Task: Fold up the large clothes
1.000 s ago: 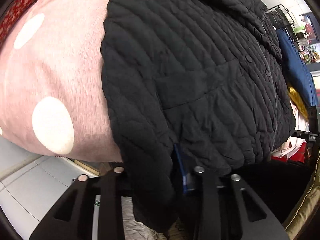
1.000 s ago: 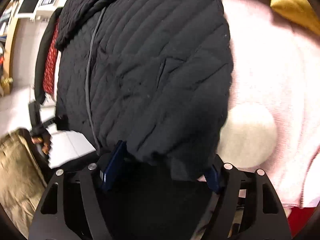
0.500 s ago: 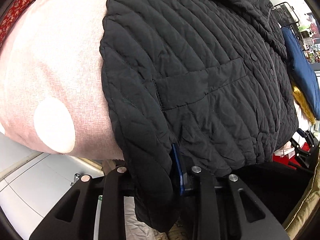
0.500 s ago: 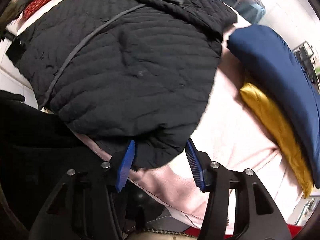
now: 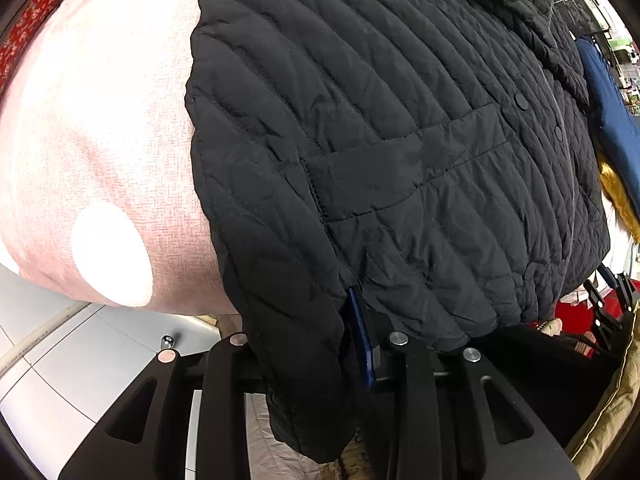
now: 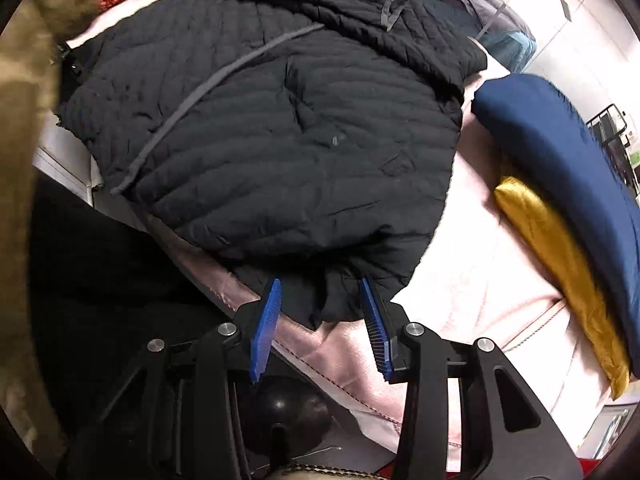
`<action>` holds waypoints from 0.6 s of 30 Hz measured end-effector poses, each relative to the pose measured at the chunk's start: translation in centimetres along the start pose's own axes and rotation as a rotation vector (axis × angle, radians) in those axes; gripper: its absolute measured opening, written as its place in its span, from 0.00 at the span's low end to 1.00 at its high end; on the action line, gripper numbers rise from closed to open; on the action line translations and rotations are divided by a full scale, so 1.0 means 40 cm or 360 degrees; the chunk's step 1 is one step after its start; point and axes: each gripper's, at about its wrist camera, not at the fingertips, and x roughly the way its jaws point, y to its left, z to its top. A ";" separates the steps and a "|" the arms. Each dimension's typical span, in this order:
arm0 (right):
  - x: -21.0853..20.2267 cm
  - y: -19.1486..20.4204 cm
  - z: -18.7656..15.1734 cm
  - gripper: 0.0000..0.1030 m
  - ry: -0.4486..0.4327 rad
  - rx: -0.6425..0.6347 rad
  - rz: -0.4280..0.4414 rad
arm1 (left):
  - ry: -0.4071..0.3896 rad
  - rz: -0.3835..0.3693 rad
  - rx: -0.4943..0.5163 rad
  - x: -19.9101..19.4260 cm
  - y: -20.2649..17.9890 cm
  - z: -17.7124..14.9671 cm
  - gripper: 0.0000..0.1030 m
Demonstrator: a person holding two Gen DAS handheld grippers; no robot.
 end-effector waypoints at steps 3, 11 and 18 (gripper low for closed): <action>0.057 0.019 0.030 0.40 0.0039 -0.0015 -0.0108 | 0.0000 0.0010 0.0011 0.009 -0.001 0.000 0.29; -0.004 -0.118 -0.034 0.04 0.0059 0.0391 -0.0091 | -0.0022 0.0002 0.0024 -0.001 0.007 -0.015 0.32; -0.032 -0.281 -0.235 0.01 0.0334 0.0980 0.0207 | -0.0065 -0.0058 -0.0035 -0.024 0.055 -0.039 0.36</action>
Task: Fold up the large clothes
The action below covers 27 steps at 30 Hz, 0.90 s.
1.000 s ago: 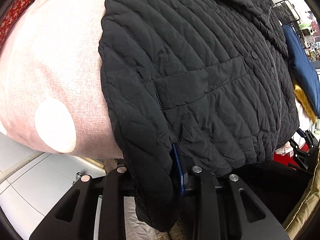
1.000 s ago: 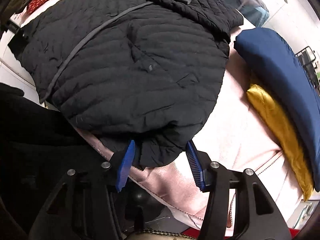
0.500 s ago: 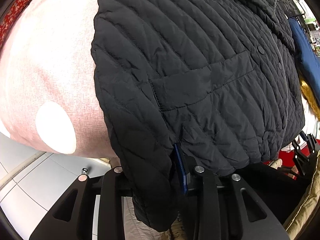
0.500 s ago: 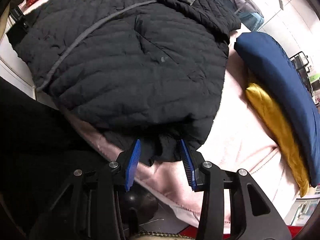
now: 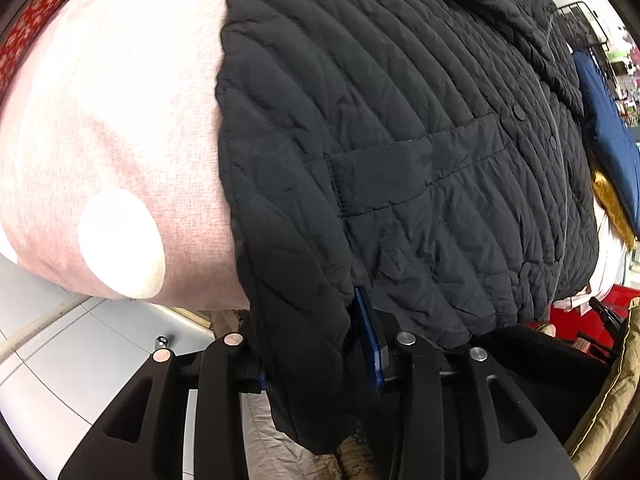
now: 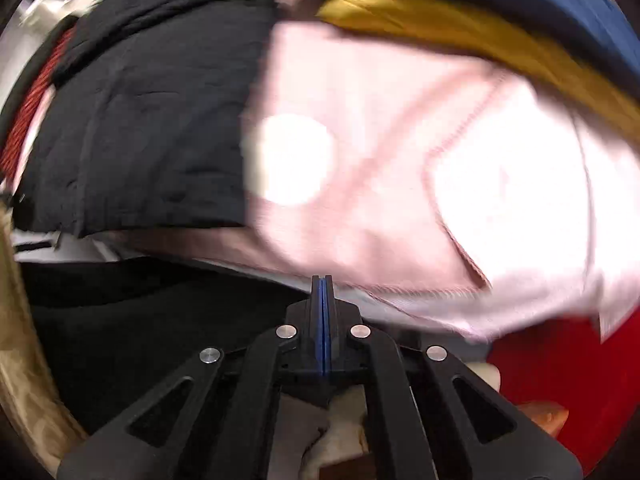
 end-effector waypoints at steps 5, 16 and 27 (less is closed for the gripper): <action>-0.009 0.014 0.089 0.68 -0.0060 0.0005 0.0324 | -0.0041 0.0003 0.0010 -0.009 0.008 -0.005 0.53; 0.157 0.083 0.161 0.45 0.0213 -0.0013 0.0708 | -0.0064 -0.0154 -0.0048 0.000 0.016 -0.050 0.59; 0.045 0.076 0.138 0.07 0.0240 -0.0017 0.0854 | -0.0135 -0.0241 0.0184 -0.109 0.028 -0.109 0.07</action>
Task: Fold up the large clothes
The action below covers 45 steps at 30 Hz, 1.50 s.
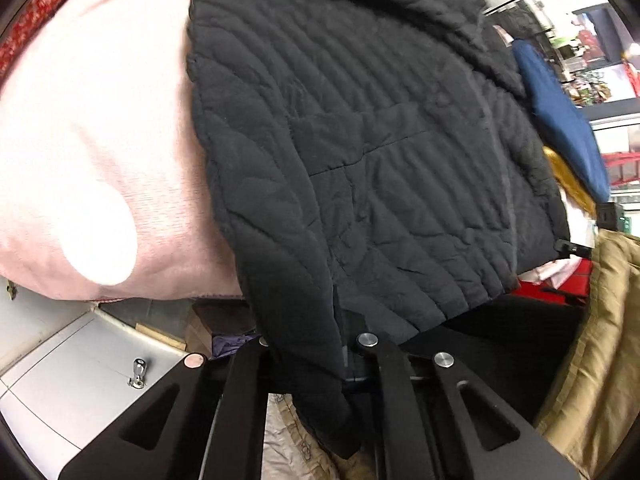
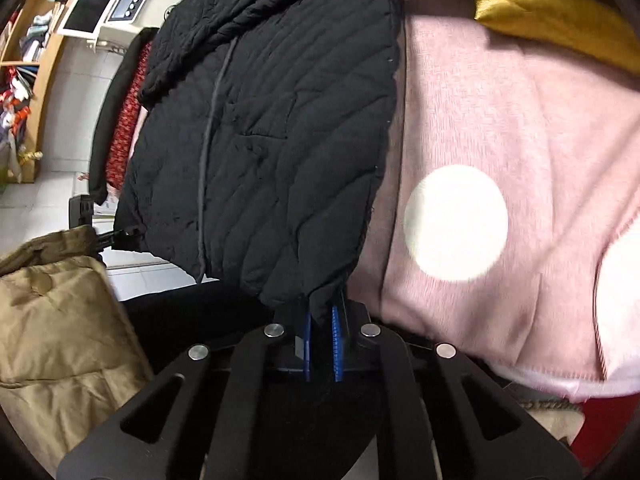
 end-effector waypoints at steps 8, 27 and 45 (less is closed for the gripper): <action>-0.011 0.014 -0.046 0.07 0.0101 0.0054 0.0030 | 0.0071 0.0014 -0.0158 0.015 0.040 -0.011 0.07; -0.227 0.223 0.758 0.07 -0.0686 -0.0182 -0.0234 | -0.0603 0.0150 -0.0098 -0.221 0.057 0.743 0.07; -0.061 0.001 0.937 0.08 -0.0488 0.0579 -0.0153 | -0.0729 -0.0465 -0.0758 -0.178 0.154 0.884 0.76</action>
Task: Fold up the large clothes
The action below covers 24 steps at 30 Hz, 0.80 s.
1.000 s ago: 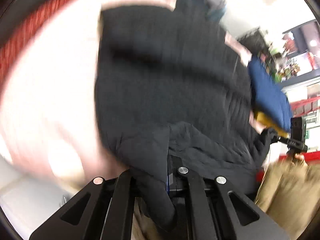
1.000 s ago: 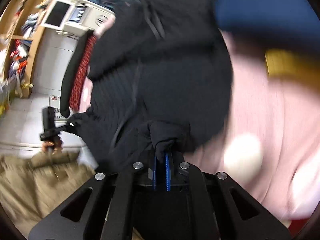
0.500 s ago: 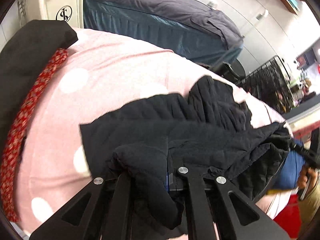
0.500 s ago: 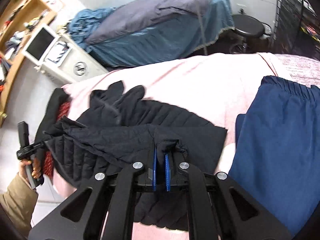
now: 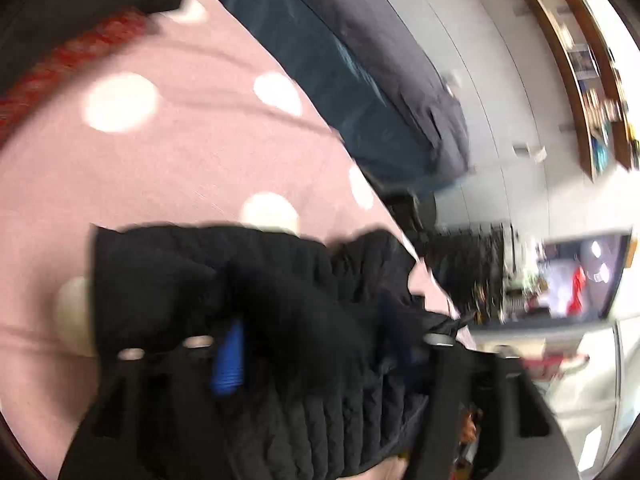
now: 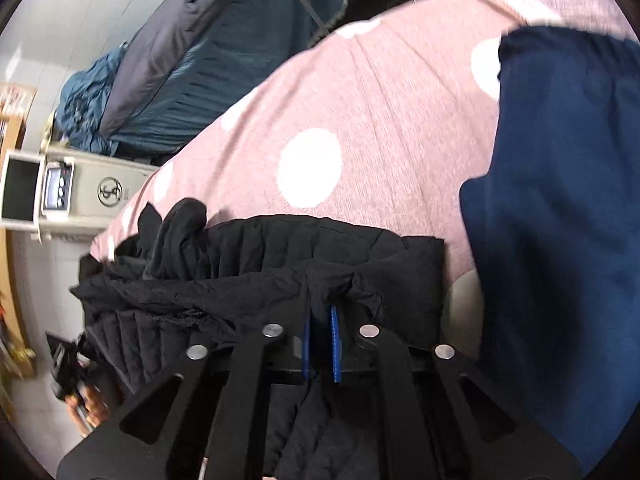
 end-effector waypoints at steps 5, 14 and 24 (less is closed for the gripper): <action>-0.010 -0.062 0.015 0.21 0.0036 0.0365 0.0250 | -0.0356 0.0163 0.0051 -0.156 -0.016 -0.005 0.88; -0.211 0.018 -0.089 0.63 -0.0480 0.0099 -0.0147 | -0.0257 0.0695 0.0830 -0.051 -0.227 -0.305 0.91; -0.048 0.243 -0.431 0.69 -0.0155 -0.0916 -0.0399 | -0.0044 0.0784 0.1103 0.163 -0.312 -0.571 0.94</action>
